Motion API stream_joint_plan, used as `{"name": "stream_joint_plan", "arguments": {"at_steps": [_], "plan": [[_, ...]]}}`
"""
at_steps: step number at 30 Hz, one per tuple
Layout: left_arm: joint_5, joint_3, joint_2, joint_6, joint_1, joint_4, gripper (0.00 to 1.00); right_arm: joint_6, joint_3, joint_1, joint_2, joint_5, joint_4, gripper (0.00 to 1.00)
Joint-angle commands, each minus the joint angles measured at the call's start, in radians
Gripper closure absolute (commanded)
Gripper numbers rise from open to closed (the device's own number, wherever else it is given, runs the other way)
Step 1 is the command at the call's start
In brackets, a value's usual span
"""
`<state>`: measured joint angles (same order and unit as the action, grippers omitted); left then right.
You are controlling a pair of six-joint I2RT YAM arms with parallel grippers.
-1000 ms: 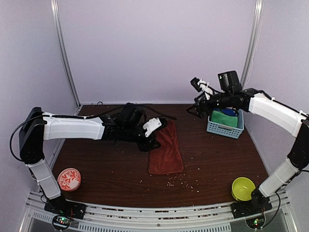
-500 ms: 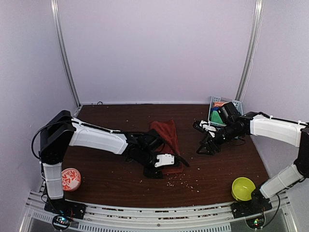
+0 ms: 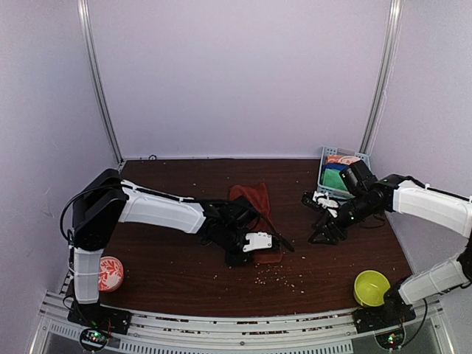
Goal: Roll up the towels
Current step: Smooth out the towel at the center of the board, then pick up the towel from the center of the board.
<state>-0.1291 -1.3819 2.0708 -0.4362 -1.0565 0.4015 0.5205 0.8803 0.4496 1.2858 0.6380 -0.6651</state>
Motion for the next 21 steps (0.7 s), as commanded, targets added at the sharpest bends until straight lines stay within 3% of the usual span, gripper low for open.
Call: {"name": "stream_joint_plan", "arguments": {"at_steps": [1,3,10,21], "plan": [[-0.162,-0.075,0.081,0.106,0.018,0.094,1.00,0.162,0.059,0.026,-0.069,0.057,-0.196,0.38],[-0.296,-0.116,0.112,0.189,0.033,0.116,1.00,0.191,0.027,0.072,-0.111,0.008,-0.227,0.36],[-0.707,-0.217,0.225,0.386,0.096,0.156,1.00,0.126,-0.080,0.280,-0.132,-0.249,-0.038,0.41],[-0.898,-0.125,0.258,0.643,0.170,-0.044,1.00,0.093,-0.094,0.504,0.083,-0.452,0.296,0.44]]}}
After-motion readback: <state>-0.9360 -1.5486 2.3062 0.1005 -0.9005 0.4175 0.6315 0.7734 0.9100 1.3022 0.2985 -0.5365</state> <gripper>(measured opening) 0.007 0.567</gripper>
